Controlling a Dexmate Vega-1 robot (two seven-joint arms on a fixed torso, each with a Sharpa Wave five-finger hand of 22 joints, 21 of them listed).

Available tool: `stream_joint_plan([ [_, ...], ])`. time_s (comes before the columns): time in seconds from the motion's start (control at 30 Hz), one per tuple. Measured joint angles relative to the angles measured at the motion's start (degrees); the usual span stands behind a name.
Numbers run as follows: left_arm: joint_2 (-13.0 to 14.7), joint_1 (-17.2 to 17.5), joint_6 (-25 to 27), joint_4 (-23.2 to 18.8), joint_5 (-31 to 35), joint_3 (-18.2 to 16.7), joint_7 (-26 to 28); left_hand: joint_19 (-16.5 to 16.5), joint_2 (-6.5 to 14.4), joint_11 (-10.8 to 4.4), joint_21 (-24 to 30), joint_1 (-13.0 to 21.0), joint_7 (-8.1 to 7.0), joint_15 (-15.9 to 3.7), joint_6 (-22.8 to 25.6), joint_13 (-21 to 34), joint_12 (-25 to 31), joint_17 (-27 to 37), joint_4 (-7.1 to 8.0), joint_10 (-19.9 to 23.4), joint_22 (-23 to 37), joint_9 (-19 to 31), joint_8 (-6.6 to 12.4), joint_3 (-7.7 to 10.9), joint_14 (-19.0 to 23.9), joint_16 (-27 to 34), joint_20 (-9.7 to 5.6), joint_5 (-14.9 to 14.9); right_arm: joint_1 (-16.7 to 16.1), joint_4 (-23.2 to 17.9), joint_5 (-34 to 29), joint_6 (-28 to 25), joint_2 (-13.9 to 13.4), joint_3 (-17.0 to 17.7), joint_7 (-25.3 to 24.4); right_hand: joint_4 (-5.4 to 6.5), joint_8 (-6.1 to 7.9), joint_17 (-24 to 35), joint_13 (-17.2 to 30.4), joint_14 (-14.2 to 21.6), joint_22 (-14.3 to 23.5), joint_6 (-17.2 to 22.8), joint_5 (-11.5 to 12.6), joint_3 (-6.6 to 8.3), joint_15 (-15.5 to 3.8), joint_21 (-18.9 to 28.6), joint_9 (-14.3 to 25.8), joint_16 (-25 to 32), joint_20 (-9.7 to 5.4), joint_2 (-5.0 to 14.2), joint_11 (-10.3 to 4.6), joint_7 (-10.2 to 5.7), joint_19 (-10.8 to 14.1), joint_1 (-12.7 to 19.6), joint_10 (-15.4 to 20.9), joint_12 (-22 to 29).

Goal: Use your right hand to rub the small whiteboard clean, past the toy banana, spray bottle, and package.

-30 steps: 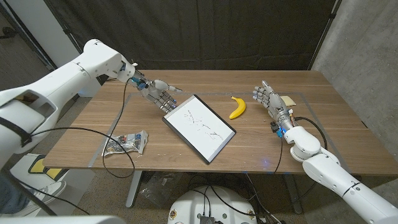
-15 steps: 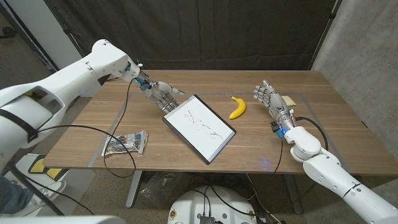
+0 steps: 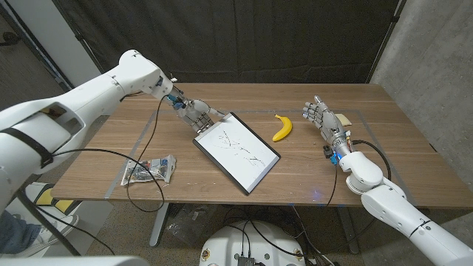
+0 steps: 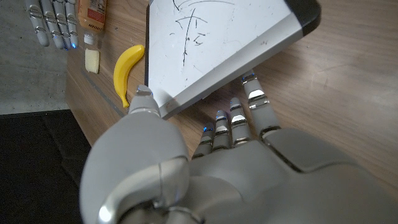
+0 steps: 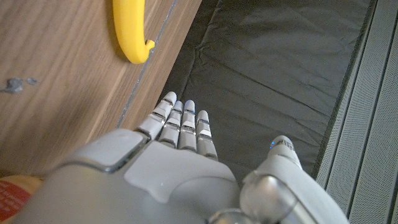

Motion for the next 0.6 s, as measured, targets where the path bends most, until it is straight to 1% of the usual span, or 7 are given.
stream_joint_plan([
  [0.1,-0.31,0.00,-0.01,0.05,0.18,0.12,0.00,0.39,-0.36,-0.30,0.00,0.38,0.22,0.00,0.23,0.00,0.00,0.00,0.00,0.30,0.00,0.00,0.00,0.00,0.61,0.00,0.21,0.00,-0.01,0.00,0.01,0.05,0.00,0.03,0.10,0.00,0.00,0.00,0.00,0.00,0.00,0.00,0.00,0.00,0.00,0.00,0.00,0.00,0.00,0.00,-0.20,0.00,0.00,0.00,0.20,0.00],
  [0.17,-0.52,-0.01,-0.01,0.12,0.31,0.25,0.00,0.59,0.03,-0.30,0.00,0.77,0.01,-0.32,0.61,0.00,0.00,0.00,-0.23,0.30,0.00,0.00,0.01,0.23,0.94,0.00,0.01,0.00,-0.01,0.00,0.03,0.05,0.00,0.03,0.17,0.00,0.00,0.00,0.00,0.00,0.00,0.00,0.00,0.00,0.00,0.00,0.00,0.00,0.16,0.00,-0.31,0.00,-0.16,0.00,0.31,0.00],
  [0.23,-0.85,-0.18,-0.01,0.35,0.46,0.52,-0.03,0.71,0.03,-0.20,0.00,0.76,0.01,-0.09,0.61,0.00,0.13,0.00,-0.23,0.66,0.00,0.00,0.37,0.23,1.15,0.00,-0.11,0.00,-0.01,0.07,0.09,0.11,0.00,0.03,0.27,0.00,0.00,0.00,0.00,0.00,0.00,0.00,0.00,0.00,0.00,0.00,0.00,0.00,0.21,0.00,-0.31,0.00,-0.21,0.00,0.31,0.00],
  [0.3,-1.10,-0.39,-0.01,0.59,0.64,0.81,-0.14,1.11,0.38,-0.29,0.00,1.13,0.23,-0.18,0.84,0.00,0.45,0.00,-0.58,0.92,0.00,0.00,0.36,0.58,1.42,0.00,0.11,0.00,-0.01,0.18,0.14,0.16,0.05,0.03,0.30,0.00,0.00,0.00,0.00,0.00,0.00,0.00,0.00,0.00,0.00,0.00,0.00,0.00,0.21,0.00,-0.31,0.00,-0.21,0.00,0.31,0.00],
  [0.4,-1.62,-0.84,-0.01,1.17,1.19,1.47,-0.48,1.55,1.07,-0.49,0.00,2.43,0.32,-0.09,1.54,-0.01,0.45,0.00,-0.97,1.57,-0.07,0.00,0.58,1.42,1.76,0.00,-0.09,0.00,-0.02,0.40,0.24,0.31,0.14,0.03,0.36,0.00,0.00,0.00,0.00,0.00,0.00,0.00,0.00,0.00,0.00,0.00,0.00,0.00,0.21,0.00,-0.31,0.00,-0.21,0.00,0.31,0.00],
  [0.47,-1.94,-1.15,-0.08,1.59,1.49,1.96,-0.72,1.62,0.90,-0.52,0.00,3.03,0.11,-0.20,1.95,-0.01,0.45,0.00,-1.18,1.76,-0.15,0.00,0.58,1.82,2.25,0.14,0.01,0.00,-0.04,0.49,0.29,0.41,0.17,0.03,0.39,0.00,0.00,0.00,0.00,0.00,0.00,0.00,0.00,0.00,0.00,0.00,0.00,0.00,0.21,0.00,-0.31,0.00,-0.21,0.00,0.31,0.00],
  [0.6,-2.45,-1.58,-0.43,2.17,2.17,2.72,-1.26,1.74,1.31,-0.81,0.00,3.41,0.31,-0.58,2.16,-0.01,0.45,0.00,-1.15,2.06,-0.15,0.00,0.71,1.84,2.63,0.45,0.13,0.00,-0.13,0.62,0.33,0.64,0.24,0.05,0.45,0.00,0.00,0.00,0.00,0.00,0.00,0.00,0.00,0.00,0.00,0.00,0.00,0.00,0.21,0.00,0.00,0.00,-0.21,0.00,0.61,0.00],
])
